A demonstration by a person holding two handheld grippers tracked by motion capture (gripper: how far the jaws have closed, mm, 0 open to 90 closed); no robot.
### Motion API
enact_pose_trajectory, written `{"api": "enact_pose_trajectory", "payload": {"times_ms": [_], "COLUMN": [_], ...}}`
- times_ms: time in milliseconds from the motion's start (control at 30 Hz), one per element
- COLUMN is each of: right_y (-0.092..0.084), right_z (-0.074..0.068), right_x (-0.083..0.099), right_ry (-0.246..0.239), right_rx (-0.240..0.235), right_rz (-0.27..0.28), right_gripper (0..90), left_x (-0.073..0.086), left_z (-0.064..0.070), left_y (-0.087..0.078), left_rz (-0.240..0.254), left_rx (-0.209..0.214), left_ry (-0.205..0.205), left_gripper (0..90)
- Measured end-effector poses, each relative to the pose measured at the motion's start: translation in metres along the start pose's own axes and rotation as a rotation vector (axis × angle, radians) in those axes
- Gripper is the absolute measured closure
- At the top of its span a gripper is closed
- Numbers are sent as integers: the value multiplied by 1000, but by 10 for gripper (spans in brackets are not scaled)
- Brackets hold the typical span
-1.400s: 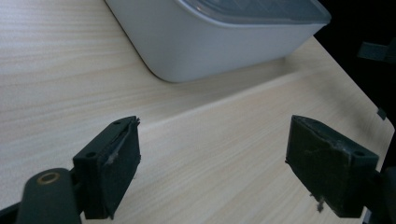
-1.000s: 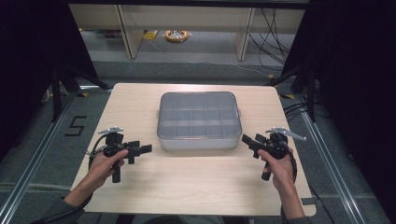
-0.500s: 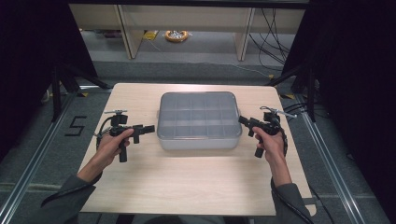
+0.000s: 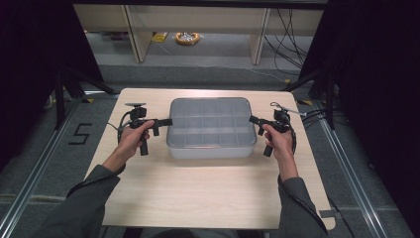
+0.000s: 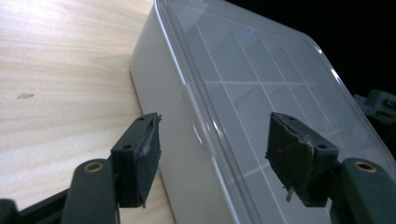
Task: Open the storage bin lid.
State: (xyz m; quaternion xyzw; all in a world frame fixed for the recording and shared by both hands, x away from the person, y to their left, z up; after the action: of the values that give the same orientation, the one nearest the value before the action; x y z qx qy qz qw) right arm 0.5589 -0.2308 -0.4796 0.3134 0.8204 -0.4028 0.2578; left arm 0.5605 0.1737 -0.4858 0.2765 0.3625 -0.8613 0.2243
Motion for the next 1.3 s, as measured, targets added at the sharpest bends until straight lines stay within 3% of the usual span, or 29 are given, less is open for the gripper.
{"api": "enact_pose_trajectory", "payload": {"times_ms": [67, 167, 233, 333, 367, 433, 500, 533, 600, 667, 733, 767, 933, 967, 1033, 1100, 1300], "right_y": [2, 5, 9, 12, 12, 13, 12, 13, 11, 11, 8, 8, 6, 5, 5, 1, -12], "right_z": [-2, -3, -1, -4, -6, -6, -9, -9, -10, -9, -14, -11, -13, -15, -12, -13, -20], "right_x": [1, 1, 2, 2, 3, 3, 4, 3, 4, 4, 3, 2, 2, 3, 2, 1, -6], "right_ry": [26, 38, 14, 28, 59, 46, 64, 38, 42, 18, 85, 31, 8, 52, 24, 55, 12], "right_rx": [-8, -3, -3, -30, -42, -28, -9, -4, 24, 25, 25, 28, 47, 45, 60, 31, 13], "right_rz": [-31, -25, -25, -25, -28, -27, -32, -16, -34, -10, -11, 11, 17, 11, 42, 55, 95], "right_gripper": [446, 461, 473, 513, 528, 543, 559, 564, 581, 602, 611, 611, 610, 613, 659, 680, 694], "left_x": [-3, -5, -6, -5, -4, -4, -4, -4, -4, -5, -5, -5, -8, -9, -10, -12, -18], "left_z": [0, -1, -2, -1, -1, 2, 5, 7, 8, 9, 10, 11, 14, 13, 16, 19, 28], "left_y": [4, 10, 14, 19, 20, 22, 23, 23, 22, 22, 20, 20, 14, 14, 9, 5, -7], "left_rz": [2, -8, -12, -26, -26, -27, -19, -14, -16, -17, -5, -2, 26, 42, 50, 54, 89], "left_rx": [-10, -23, -30, -35, -33, -16, -37, -51, -60, -63, -67, -68, -78, -70, -76, -66, -69], "left_ry": [0, -6, -10, -7, -7, -10, 16, 17, 17, 17, 14, 13, 3, 29, 0, -3, 23], "left_gripper": [370, 383, 390, 414, 440, 487, 509, 508, 515, 517, 530, 532, 576, 581, 595, 612, 624]}}
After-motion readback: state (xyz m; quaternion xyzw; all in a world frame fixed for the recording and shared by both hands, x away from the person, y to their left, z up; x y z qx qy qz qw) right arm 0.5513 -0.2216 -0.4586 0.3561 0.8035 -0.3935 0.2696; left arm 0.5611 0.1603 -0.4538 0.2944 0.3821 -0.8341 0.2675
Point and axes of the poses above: each handheld gripper's, and its own axes: y roughly forward along the jaws, x roughly out of its underside, z roughly to its right, the point moved 5 cm from there along y, roughly forward along the jaws, and after that the axes turned 1 degree about -y, right-handed, at the moved point
